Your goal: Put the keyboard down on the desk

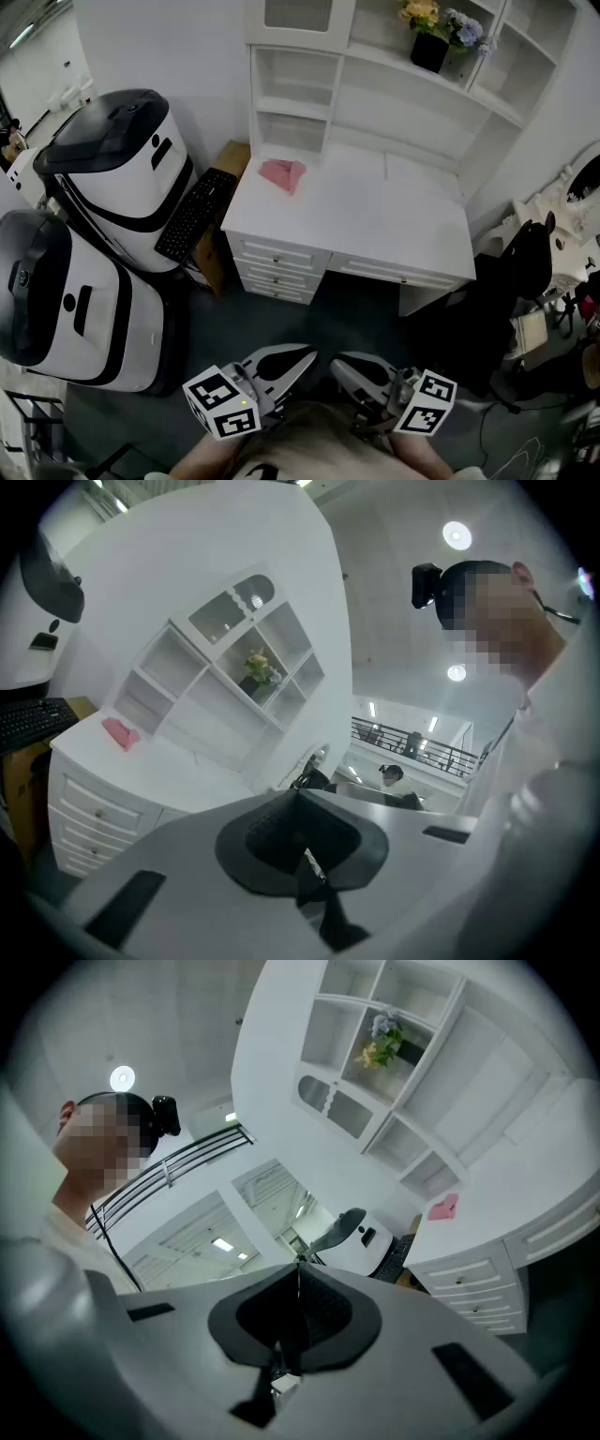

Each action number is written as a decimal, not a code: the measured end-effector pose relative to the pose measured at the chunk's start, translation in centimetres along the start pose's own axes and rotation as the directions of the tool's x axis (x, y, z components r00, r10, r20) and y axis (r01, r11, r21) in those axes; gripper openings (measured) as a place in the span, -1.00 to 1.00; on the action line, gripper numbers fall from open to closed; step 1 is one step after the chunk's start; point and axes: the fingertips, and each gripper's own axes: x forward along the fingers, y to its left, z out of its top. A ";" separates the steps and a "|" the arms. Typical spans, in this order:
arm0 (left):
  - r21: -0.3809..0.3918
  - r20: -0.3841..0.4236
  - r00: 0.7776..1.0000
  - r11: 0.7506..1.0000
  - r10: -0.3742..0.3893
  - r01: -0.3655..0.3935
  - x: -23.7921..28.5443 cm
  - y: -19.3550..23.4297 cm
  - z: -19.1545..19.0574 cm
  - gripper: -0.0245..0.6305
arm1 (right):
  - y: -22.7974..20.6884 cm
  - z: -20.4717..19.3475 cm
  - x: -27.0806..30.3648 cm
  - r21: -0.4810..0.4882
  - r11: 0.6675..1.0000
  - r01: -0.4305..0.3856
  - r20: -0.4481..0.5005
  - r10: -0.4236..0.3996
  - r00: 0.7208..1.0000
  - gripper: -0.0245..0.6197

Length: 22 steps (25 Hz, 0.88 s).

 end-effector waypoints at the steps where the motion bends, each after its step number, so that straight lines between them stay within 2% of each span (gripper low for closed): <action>1: -0.003 0.002 1.000 1.000 0.005 -0.005 0.3 -0.1 0.1 -0.89 | -0.5 0.5 -0.6 0.026 1.000 0.007 0.024 -0.007 1.000 -0.84; 4: -0.013 0.007 1.000 1.000 0.006 -0.006 1.6 -0.7 0.2 -0.89 | -1.7 2.1 -2.5 0.071 0.997 0.022 0.070 -0.027 0.997 -0.84; 7: -0.007 -0.004 1.000 1.000 -0.015 0.015 3.4 -1.5 0.2 -0.89 | -2.4 3.3 -4.0 0.060 0.998 0.030 0.083 -0.035 0.996 -0.84; 12: 0.020 -0.015 0.999 0.999 -0.031 0.031 5.7 -2.6 0.4 -0.89 | -3.0 4.8 -5.6 0.102 0.995 -0.011 0.116 0.000 0.993 -0.84; 14: 0.024 -0.004 1.000 1.000 -0.016 0.016 6.3 -2.6 0.5 -0.89 | -3.6 4.4 -5.6 0.104 0.994 -0.016 0.066 0.009 0.998 -0.84; 17: 0.007 0.003 1.000 1.000 0.029 -0.029 7.0 -2.4 0.1 -0.89 | -3.8 3.0 -5.4 0.080 0.996 -0.030 -0.060 0.035 0.998 -0.84; 20: 0.022 -0.001 0.999 0.999 0.035 -0.035 8.6 -2.6 0.4 -0.89 | -3.9 3.6 -5.7 -0.006 0.999 -0.050 -0.102 0.049 0.994 -0.84; 22: 0.035 -0.004 0.999 0.999 0.033 -0.033 9.6 -2.8 0.5 -0.89 | -4.2 4.2 -6.2 -0.028 0.997 -0.065 -0.110 0.062 0.992 -0.84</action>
